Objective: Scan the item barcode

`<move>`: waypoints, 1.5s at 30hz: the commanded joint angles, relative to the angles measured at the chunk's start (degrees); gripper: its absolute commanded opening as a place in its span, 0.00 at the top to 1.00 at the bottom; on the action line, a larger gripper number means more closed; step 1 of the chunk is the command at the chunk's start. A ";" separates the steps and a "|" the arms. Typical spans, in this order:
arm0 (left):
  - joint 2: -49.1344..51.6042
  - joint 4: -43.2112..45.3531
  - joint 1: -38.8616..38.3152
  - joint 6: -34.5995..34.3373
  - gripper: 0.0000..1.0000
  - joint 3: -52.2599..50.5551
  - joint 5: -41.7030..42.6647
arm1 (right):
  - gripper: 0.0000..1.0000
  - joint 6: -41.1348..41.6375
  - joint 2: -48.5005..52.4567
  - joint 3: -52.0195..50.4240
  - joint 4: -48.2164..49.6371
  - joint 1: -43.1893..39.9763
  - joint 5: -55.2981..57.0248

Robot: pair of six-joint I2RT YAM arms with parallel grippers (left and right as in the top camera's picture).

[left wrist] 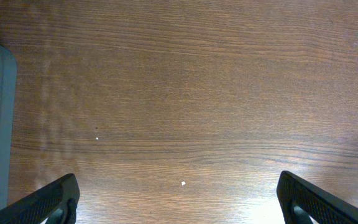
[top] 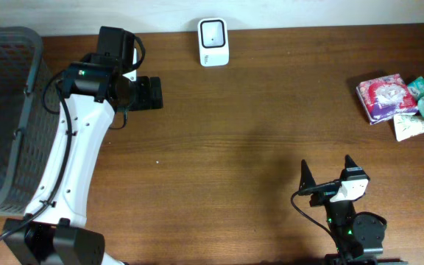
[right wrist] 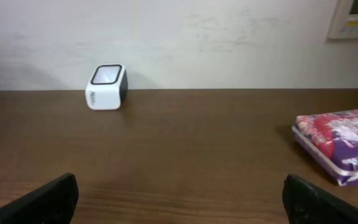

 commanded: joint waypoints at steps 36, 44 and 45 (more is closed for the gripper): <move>-0.24 -0.11 -0.17 1.14 0.01 0.35 -0.61 | 0.01 -3.26 -0.48 -0.52 -0.44 -1.09 3.63; -0.24 -0.11 -0.17 1.14 0.01 0.35 -0.61 | 0.01 -3.26 -0.48 -0.52 -0.44 -1.09 3.63; -0.24 -0.11 -0.17 1.11 0.01 0.35 -0.61 | 0.01 -3.26 -0.48 -0.52 -0.44 -1.09 3.63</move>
